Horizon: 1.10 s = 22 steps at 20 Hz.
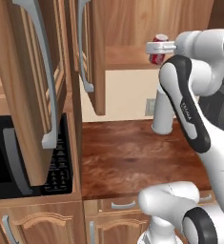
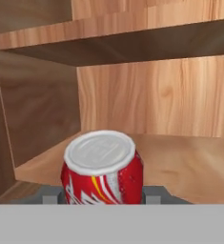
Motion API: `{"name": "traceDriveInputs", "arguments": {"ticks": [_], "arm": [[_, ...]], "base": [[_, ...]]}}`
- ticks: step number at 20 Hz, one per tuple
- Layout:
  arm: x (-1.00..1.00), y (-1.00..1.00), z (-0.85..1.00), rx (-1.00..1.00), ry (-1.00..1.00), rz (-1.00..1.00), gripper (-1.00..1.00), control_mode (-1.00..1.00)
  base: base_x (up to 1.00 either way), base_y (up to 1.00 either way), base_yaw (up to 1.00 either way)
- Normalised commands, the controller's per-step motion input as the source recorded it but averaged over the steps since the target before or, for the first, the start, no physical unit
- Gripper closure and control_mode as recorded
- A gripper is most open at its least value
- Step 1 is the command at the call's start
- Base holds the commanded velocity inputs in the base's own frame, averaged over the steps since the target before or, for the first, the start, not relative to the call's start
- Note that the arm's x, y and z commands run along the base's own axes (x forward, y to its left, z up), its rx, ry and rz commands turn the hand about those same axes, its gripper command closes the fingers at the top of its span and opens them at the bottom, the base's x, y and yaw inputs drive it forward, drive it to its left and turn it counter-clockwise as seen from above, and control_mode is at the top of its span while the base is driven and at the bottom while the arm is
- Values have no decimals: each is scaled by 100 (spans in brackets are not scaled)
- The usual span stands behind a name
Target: Sort all alcoholic drinks to one cabinet, and non-alcoholic drinks to the other.
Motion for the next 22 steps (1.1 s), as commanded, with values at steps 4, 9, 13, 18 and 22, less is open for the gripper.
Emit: {"name": "traceDriveInputs", "arguments": {"ticks": [4, 9, 13, 18, 22], "arm": [[78, 20, 5, 0, 0, 3, 100, -100], [68, 17, 0, 0, 0, 2, 100, -100], [61, 13, -7, 0, 0, 2, 100, -100], [61, 7, -15, -2, 5, 1, 100, -100], [62, 2, -21, -2, 8, 1, 100, -100]], "base": [[0, 0, 0], [0, 0, 0], [0, 0, 0], [0, 0, 0], [0, 0, 0]]}}
